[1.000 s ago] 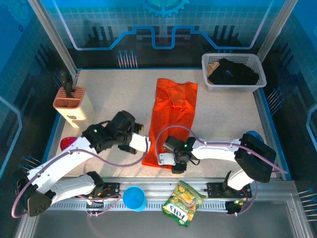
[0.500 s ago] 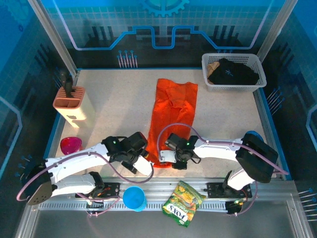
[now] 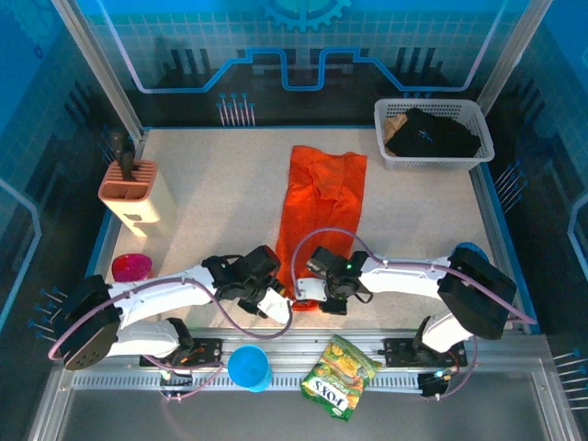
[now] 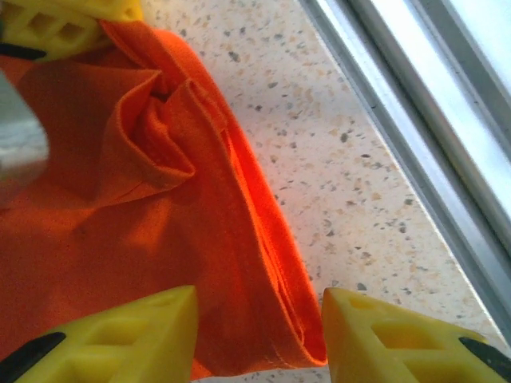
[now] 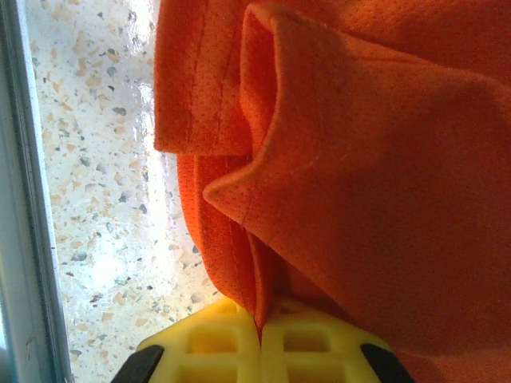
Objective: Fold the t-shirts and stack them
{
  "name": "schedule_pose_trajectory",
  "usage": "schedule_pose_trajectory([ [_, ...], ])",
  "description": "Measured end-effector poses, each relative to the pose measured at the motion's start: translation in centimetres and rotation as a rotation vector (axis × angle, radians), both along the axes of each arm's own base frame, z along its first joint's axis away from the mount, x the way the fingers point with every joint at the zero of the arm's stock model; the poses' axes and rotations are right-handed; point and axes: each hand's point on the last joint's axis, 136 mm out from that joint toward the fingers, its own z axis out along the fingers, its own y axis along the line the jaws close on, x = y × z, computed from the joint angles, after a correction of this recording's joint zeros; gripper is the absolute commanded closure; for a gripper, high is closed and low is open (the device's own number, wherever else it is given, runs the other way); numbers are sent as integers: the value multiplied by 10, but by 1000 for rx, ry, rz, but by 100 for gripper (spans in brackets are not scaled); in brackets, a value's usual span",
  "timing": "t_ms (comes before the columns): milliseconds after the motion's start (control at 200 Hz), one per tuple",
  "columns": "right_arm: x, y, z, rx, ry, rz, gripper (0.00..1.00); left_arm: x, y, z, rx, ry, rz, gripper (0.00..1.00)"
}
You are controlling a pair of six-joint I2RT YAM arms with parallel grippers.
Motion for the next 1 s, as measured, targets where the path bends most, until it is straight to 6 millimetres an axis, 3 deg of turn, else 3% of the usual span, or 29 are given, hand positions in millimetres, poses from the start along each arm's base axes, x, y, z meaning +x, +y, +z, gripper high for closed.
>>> schedule_pose_trajectory([
  [200,0,0,0,0,-1,0,100,4,6,-10,34,14,4,40],
  [711,0,0,0,1,-1,-2,100,2,20,-34,102,64,11,36],
  [836,1,0,0,0,-3,-3,100,2,21,-37,108,86,13,42],
  [1001,2,-1,1,-3,-11,-4,100,-2,22,-40,140,136,14,58],
])
